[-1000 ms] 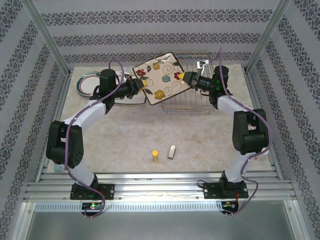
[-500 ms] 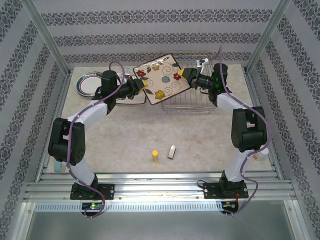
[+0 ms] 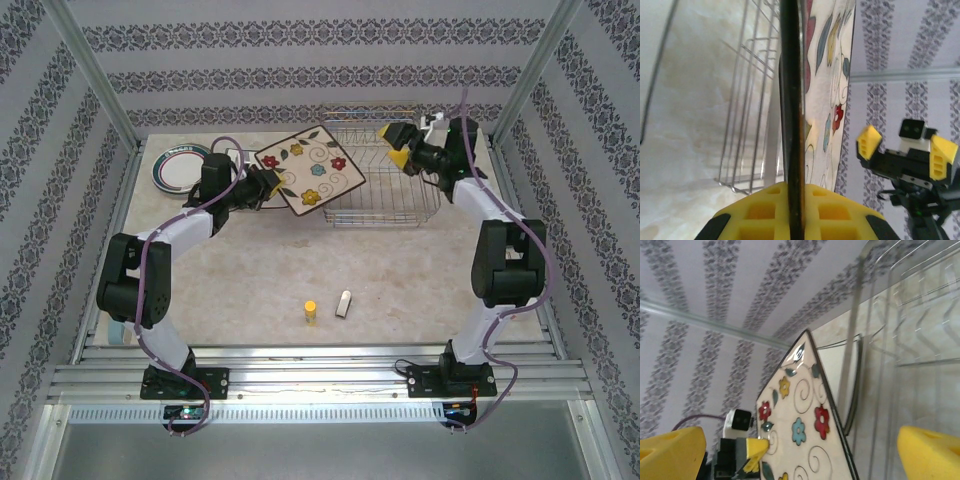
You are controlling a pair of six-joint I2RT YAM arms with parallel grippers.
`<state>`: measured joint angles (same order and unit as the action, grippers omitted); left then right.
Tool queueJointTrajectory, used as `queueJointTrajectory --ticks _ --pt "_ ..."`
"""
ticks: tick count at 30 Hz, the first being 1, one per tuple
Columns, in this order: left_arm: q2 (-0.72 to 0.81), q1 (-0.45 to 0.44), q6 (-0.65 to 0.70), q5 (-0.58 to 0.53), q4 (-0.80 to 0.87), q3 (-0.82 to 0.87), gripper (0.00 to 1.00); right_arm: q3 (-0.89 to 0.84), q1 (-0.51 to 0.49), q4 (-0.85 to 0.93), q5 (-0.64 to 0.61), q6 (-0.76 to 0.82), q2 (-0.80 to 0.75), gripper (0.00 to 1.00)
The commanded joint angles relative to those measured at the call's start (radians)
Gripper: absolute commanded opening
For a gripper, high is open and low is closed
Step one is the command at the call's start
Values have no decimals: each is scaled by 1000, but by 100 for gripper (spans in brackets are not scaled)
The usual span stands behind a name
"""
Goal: Unload the plates from the dish rack
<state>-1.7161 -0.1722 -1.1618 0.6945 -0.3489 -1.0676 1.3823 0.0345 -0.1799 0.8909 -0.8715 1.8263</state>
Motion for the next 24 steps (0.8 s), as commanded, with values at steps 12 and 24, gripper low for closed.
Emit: queueJointTrajectory --ticks 12,24 --pt "247 25 -25 -333 -285 83 0 279 -61 1043 -681 732 -187 98" --pt "277 -39 -84 -811 -335 209 0 247 -175 1154 -961 772 -249 98"
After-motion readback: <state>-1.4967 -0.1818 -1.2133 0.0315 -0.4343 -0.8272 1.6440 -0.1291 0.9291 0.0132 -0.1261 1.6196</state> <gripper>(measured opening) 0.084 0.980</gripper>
